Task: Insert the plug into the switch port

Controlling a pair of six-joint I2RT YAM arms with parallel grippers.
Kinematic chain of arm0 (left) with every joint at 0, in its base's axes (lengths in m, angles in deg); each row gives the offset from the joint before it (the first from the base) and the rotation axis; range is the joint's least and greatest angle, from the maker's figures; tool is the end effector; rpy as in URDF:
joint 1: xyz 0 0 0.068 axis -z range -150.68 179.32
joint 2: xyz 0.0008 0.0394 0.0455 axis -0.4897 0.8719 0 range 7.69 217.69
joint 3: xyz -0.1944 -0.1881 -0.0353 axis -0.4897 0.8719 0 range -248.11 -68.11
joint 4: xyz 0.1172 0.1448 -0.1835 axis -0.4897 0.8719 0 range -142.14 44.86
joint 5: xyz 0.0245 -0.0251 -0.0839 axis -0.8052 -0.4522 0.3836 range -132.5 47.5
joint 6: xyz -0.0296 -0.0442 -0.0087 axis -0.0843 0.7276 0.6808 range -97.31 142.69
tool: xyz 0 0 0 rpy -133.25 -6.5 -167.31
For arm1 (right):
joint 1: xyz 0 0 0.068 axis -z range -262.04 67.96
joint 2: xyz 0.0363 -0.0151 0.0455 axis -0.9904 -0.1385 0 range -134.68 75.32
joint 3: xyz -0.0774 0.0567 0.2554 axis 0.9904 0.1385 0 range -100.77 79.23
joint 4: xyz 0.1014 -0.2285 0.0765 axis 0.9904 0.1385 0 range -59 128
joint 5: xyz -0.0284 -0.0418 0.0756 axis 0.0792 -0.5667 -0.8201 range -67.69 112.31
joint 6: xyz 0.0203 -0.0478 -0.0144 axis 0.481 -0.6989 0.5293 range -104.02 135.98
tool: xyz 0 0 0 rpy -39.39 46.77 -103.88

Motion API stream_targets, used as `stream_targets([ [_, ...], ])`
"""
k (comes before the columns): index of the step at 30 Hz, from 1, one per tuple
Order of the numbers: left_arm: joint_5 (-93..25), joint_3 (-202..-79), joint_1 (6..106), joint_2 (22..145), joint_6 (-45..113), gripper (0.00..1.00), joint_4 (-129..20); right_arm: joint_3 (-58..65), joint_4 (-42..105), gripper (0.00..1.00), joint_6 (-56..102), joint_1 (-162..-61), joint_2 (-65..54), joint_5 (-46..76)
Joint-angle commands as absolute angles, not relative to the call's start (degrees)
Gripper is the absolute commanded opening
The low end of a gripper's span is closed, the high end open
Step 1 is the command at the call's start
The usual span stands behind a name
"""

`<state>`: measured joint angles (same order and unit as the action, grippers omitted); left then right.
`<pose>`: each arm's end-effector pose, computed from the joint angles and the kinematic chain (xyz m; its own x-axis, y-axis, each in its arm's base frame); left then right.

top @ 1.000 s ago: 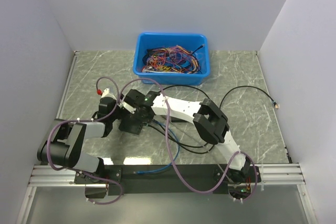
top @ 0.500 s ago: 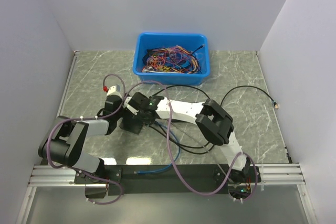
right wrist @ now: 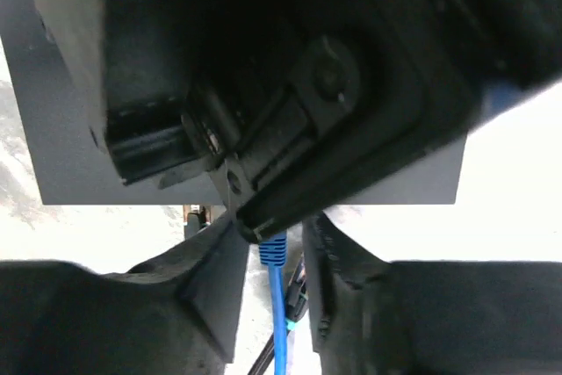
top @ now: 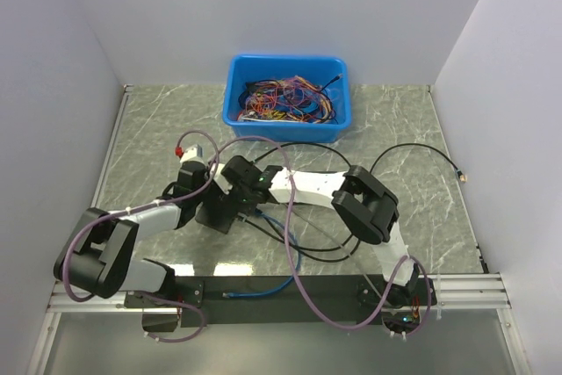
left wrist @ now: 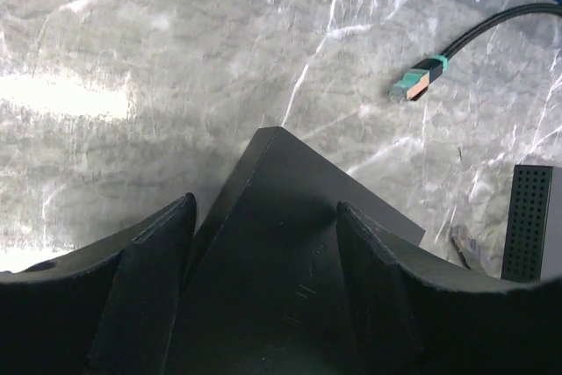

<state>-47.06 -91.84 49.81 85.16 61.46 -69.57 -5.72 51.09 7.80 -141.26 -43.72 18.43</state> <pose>0.2299 -0.0827 0.1443 -0.6134 -0.4372 -0.6578 -0.1220 0.8753 -0.4680 0.2277 0.3867 0.1679 -0.2858 -0.7575 -0.5870 -0.9276 0.3725 -0.0291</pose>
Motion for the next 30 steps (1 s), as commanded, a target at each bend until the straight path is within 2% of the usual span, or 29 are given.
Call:
stream_targets([
  [1, -30.3, -91.1, 57.3, 83.3, 64.5, 0.71, -62.8, -6.0, 29.8, 0.4, 11.8, -141.0, -42.5, 15.7],
  [9, -39.7, -93.5, 56.7, 78.8, 65.4, 0.76, -57.2, 4.1, 28.4, 0.5, 14.0, -141.1, -34.1, 17.7],
  [17, -38.0, -92.7, 51.0, 77.0, 65.3, 0.77, -59.0, 12.2, 30.1, 0.56, 14.7, -141.0, -24.0, 19.8],
  [24, -38.0, -93.1, 48.7, 76.0, 65.2, 0.76, -59.6, 15.2, 33.0, 0.56, 22.0, -141.1, -22.0, 25.1],
  [30, -40.7, -94.5, 47.8, 69.1, 66.1, 0.77, -57.3, 19.2, 31.9, 0.49, 33.5, -141.5, -22.2, 24.0],
])
